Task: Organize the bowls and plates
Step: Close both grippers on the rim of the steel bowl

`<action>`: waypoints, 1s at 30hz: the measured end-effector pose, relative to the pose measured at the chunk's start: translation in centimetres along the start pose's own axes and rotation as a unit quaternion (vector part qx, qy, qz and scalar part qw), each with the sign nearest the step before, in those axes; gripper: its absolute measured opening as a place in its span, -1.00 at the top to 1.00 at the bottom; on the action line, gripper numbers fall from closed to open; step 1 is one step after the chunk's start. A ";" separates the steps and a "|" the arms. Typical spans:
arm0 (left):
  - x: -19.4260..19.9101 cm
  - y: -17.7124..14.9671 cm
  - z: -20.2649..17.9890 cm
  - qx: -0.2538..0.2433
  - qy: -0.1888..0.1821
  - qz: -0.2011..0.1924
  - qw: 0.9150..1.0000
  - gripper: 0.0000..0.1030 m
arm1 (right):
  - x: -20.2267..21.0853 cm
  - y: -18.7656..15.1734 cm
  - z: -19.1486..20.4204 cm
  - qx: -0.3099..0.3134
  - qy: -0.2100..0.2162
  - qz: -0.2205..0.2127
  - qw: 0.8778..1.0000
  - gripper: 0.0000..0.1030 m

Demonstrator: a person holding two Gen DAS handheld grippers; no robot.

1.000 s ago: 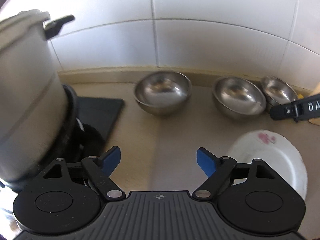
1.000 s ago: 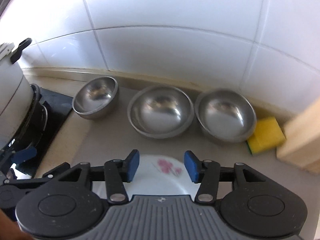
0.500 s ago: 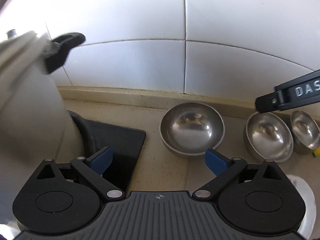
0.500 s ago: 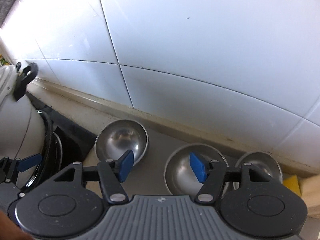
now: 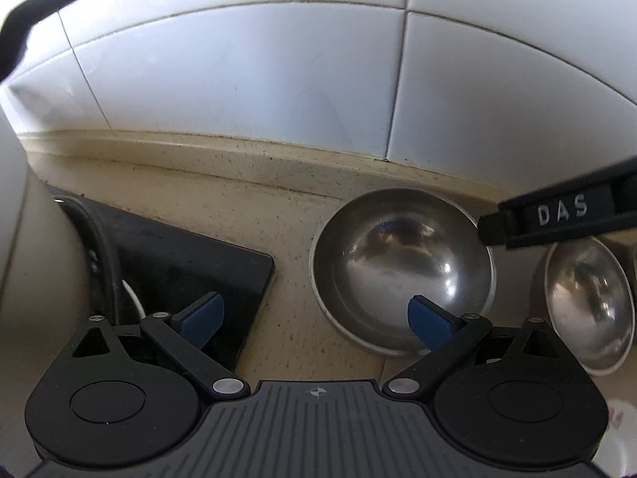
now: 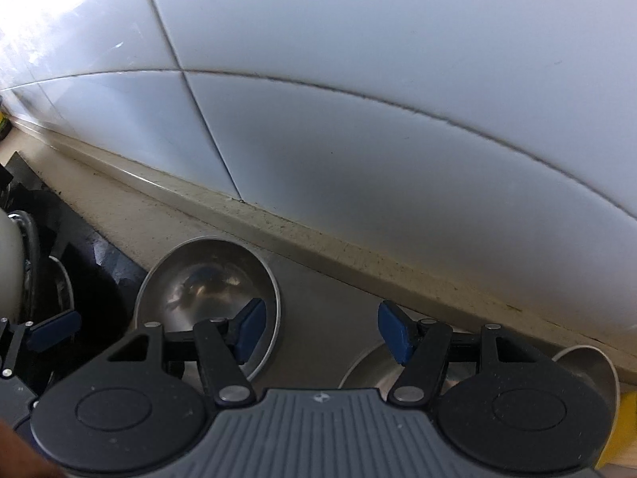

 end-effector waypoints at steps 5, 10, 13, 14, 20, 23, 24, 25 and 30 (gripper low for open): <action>-1.1 0.1 0.3 -0.005 0.004 0.006 1.000 -0.84 | -1.4 -0.4 0.5 -0.005 0.020 0.015 1.000 0.14; -2.0 0.0 1.2 0.000 0.007 0.019 1.000 -0.63 | -2.6 -0.6 1.3 -0.003 0.031 0.030 0.999 0.21; -2.7 -0.3 1.3 0.002 0.003 0.032 0.999 -0.34 | -3.6 -0.8 2.1 0.005 0.041 0.044 0.998 0.58; -3.0 -0.4 1.2 0.002 0.002 0.034 0.999 -0.33 | -4.0 -1.0 2.3 0.006 0.041 0.049 0.998 0.64; -3.0 -0.4 0.3 -0.017 -0.014 0.029 0.999 0.25 | -4.7 -1.6 3.0 -0.002 0.070 0.057 0.996 1.00; -3.0 -0.5 -0.1 -0.023 -0.013 0.031 0.999 0.32 | -4.1 -1.7 3.0 -0.004 0.078 0.051 0.996 1.00; -2.9 -0.5 -0.1 -0.023 -0.014 0.031 0.999 0.36 | -4.0 -1.8 3.0 -0.004 0.076 0.050 0.996 1.00; -2.8 -0.5 -0.1 -0.024 -0.015 0.031 0.999 0.37 | -4.0 -1.9 2.9 -0.004 0.076 0.050 0.996 1.00; -1.6 -0.1 -0.3 -0.031 -0.012 0.018 0.999 0.36 | -3.3 -2.1 3.0 -0.005 0.078 0.044 0.996 1.00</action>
Point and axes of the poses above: each gripper's, at about its wrist camera, not at the fingertips, and x roughly against the way its jaws point, z to its left, y to its top, the point moved 8 cm from there along -x, roughly the way its jaws point, and after that the axes turned 6 degrees about -y, right-handed, at the moved point
